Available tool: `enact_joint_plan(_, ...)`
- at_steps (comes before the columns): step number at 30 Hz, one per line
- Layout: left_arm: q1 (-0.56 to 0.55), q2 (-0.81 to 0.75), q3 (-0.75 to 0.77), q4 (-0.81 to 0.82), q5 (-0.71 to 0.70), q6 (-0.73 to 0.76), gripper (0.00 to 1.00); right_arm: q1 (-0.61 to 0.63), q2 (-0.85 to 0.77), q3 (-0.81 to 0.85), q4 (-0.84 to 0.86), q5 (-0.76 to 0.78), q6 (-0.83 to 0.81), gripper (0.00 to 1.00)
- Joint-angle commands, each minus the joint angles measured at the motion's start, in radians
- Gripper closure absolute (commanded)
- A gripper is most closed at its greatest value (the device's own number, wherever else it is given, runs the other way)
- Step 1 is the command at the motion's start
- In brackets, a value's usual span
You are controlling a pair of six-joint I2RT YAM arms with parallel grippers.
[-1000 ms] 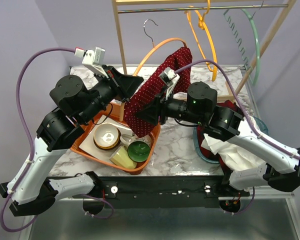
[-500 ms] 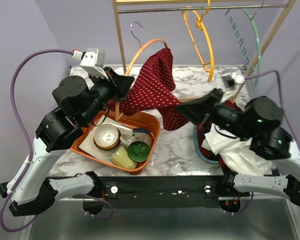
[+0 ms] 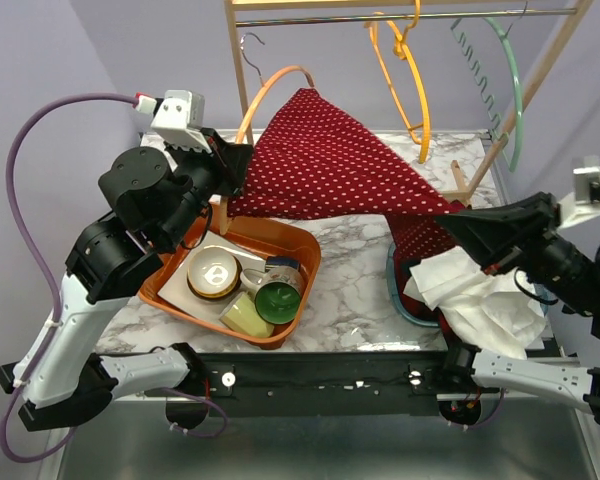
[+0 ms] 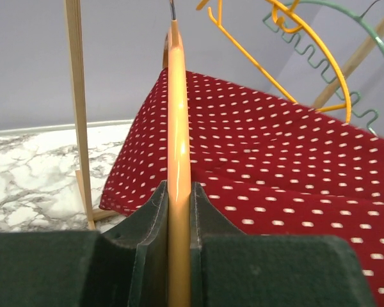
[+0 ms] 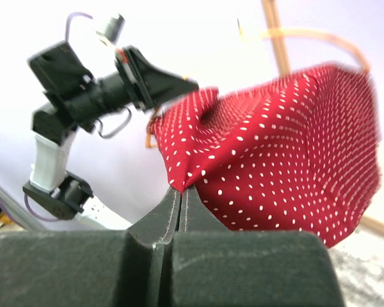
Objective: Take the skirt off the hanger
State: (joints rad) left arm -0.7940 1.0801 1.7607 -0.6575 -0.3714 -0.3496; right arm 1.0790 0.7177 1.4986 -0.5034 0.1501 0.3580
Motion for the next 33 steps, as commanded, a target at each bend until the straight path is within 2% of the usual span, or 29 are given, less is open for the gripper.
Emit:
enact_joint_plan(1, 0.006, 0.010, 0.043, 0.036, -0.098, 0.067, 1.00, 0.002, -0.104, 0.026, 0.114, 0.049, -0.062, 0.99)
enact_joint_plan(4, 0.006, 0.020, 0.051, 0.038, -0.103, 0.080, 1.00, 0.004, -0.141, 0.037, 0.138, 0.048, -0.073, 1.00)
enact_joint_plan(9, 0.006, 0.038, 0.063, 0.047, -0.087, 0.087, 1.00, 0.002, -0.095, 0.124, 0.052, 0.051, -0.085, 1.00)
enact_joint_plan(21, 0.006, 0.087, 0.095, 0.091, -0.055, 0.107, 1.00, 0.004, -0.089, 0.143, 0.068, 0.023, -0.077, 0.99)
enact_joint_plan(25, 0.006, 0.118, 0.091, 0.142, -0.055, 0.129, 1.00, 0.004, -0.100, 0.147, 0.071, 0.031, -0.082, 0.99)
enact_joint_plan(30, 0.004, 0.133, 0.063, 0.236, 0.023, 0.159, 1.00, 0.004, -0.110, 0.146, 0.066, 0.045, -0.088, 0.99)
enact_joint_plan(33, 0.006, 0.165, 0.083, 0.260, 0.003, 0.184, 1.00, 0.002, -0.112, 0.158, 0.059, 0.046, -0.088, 0.99)
